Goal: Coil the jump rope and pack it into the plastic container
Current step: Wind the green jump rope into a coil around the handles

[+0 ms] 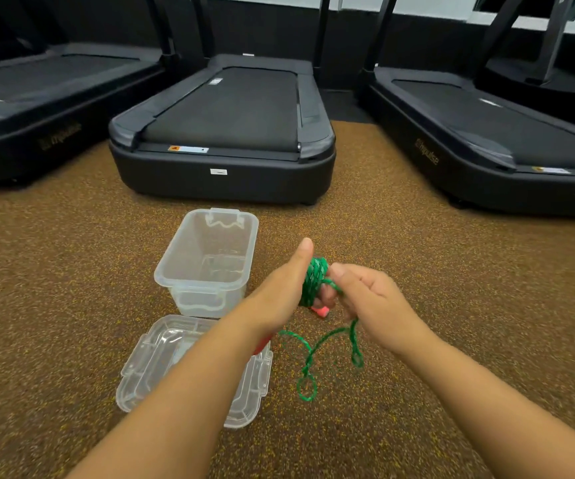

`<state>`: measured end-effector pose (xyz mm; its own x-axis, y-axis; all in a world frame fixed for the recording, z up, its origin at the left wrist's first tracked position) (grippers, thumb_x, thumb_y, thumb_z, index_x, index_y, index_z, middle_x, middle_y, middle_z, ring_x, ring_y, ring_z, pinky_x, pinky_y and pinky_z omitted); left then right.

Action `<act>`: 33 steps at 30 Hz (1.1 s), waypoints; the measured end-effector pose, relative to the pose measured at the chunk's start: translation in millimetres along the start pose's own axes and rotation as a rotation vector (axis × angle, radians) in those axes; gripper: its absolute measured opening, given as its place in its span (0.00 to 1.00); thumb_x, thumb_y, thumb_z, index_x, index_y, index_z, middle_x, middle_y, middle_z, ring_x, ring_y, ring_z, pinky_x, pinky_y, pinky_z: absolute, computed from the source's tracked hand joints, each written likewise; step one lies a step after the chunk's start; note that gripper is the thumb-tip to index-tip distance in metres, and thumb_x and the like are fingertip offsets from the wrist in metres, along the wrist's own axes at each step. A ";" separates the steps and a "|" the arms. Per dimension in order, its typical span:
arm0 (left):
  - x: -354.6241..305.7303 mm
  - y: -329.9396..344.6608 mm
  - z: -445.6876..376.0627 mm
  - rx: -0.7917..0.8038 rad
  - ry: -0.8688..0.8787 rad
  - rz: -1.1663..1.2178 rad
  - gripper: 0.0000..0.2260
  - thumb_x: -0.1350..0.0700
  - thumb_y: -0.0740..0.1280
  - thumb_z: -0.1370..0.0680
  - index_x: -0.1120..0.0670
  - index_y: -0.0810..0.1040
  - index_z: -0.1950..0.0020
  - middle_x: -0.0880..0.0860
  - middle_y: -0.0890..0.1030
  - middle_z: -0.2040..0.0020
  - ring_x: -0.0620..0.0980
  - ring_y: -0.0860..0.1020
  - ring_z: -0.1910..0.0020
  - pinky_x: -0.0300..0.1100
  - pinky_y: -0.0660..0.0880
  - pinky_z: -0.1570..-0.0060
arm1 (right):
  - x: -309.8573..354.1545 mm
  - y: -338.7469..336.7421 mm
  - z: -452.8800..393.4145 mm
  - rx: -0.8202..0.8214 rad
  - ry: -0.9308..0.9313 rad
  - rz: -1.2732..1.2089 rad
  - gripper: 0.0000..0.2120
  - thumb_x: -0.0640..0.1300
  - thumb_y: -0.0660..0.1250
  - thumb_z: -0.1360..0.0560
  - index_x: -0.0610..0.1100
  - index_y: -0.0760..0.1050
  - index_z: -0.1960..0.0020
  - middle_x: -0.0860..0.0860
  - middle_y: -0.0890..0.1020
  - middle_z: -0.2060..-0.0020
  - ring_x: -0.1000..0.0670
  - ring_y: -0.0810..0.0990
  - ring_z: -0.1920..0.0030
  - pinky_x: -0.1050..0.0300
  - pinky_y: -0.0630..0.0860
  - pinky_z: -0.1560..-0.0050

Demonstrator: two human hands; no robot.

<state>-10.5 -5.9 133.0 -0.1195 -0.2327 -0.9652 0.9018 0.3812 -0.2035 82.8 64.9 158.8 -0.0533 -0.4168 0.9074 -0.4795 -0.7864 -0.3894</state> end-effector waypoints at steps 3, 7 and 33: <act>-7.5 3.3 3.7 0.080 0.014 -0.067 0.30 0.38 0.48 0.20 0.58 0.80 0.58 0.51 0.79 0.66 0.44 0.75 0.68 0.42 0.72 0.53 | -2.7 -18.2 -6.8 -0.107 0.044 -0.011 0.19 0.51 0.56 0.20 0.47 0.72 0.68 0.56 0.77 0.76 0.59 0.72 0.73 0.60 0.70 0.65; -13.6 8.3 6.8 0.190 0.021 0.049 0.12 0.54 0.58 0.19 0.59 0.78 0.47 0.48 0.73 0.70 0.44 0.71 0.70 0.36 0.72 0.64 | -25.0 -27.8 -11.6 -0.170 0.163 -0.056 0.18 0.54 0.57 0.21 0.47 0.72 0.66 0.55 0.70 0.75 0.55 0.67 0.73 0.55 0.68 0.66; -19.1 -32.1 1.6 -0.072 0.072 0.750 0.12 0.55 0.54 0.18 0.56 0.72 0.58 0.47 0.68 0.76 0.43 0.67 0.76 0.32 0.69 0.72 | -80.5 -22.3 10.2 -0.094 0.362 -0.345 0.14 0.49 0.59 0.21 0.46 0.80 0.59 0.55 0.67 0.76 0.54 0.63 0.73 0.56 0.67 0.63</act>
<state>-36.4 -15.1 158.3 0.4866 0.1705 -0.8568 0.7229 0.4721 0.5045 106.7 111.4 92.8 -0.1700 0.0581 0.9837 -0.5982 -0.7994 -0.0562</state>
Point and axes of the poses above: each hand's wrist, its own z-axis away from the middle knuckle, its own y-axis out of the palm, x = y × z, the point moved 6 cm from there along -z, towards the middle knuckle
